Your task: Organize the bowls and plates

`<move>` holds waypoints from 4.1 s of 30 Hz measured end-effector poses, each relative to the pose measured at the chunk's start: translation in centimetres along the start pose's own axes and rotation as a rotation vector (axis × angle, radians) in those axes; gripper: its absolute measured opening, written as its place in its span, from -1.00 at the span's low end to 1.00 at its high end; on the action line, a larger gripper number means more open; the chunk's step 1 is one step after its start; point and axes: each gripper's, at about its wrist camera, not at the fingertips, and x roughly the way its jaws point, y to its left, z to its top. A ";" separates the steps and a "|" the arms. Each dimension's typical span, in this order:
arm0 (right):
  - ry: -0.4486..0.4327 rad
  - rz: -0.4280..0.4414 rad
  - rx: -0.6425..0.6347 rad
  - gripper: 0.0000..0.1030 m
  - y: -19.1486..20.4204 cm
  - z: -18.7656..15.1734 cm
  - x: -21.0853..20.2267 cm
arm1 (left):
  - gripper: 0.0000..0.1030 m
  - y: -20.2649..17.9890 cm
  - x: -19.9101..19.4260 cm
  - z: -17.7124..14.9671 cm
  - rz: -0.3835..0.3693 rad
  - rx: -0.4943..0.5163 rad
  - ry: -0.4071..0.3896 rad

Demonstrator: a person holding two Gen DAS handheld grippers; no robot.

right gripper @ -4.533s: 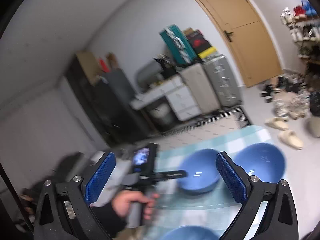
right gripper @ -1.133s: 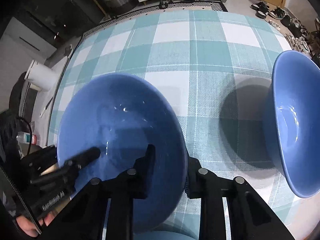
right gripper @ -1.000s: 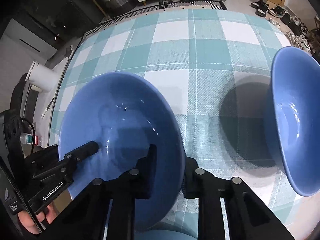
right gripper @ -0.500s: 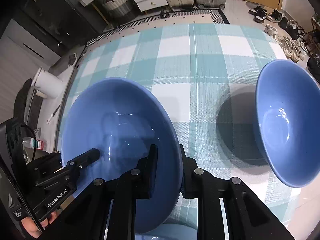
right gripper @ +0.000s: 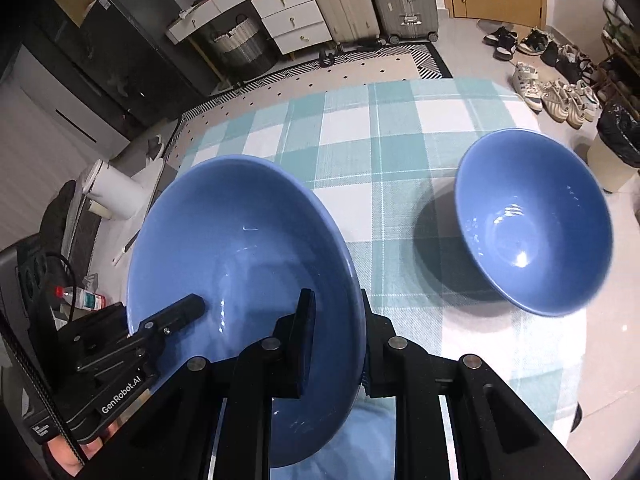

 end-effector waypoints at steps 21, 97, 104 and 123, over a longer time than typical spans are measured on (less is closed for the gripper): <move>-0.040 -0.026 0.093 -0.63 -3.4 -9.0 -6.2 | -0.75 -5.9 -2.1 -6.4 -0.029 0.088 0.030; -0.405 -0.130 -0.070 -0.04 -4.3 -17.9 -6.1 | -0.08 -8.0 -2.8 -15.0 0.270 0.198 -0.308; -0.466 -0.074 -0.068 0.36 -3.9 -18.9 -7.2 | -0.05 -8.1 -2.7 -14.5 0.280 0.195 -0.321; -0.519 -0.049 0.000 0.81 -5.5 -17.6 -6.7 | 0.80 -8.4 -3.6 -12.2 0.272 0.213 -0.397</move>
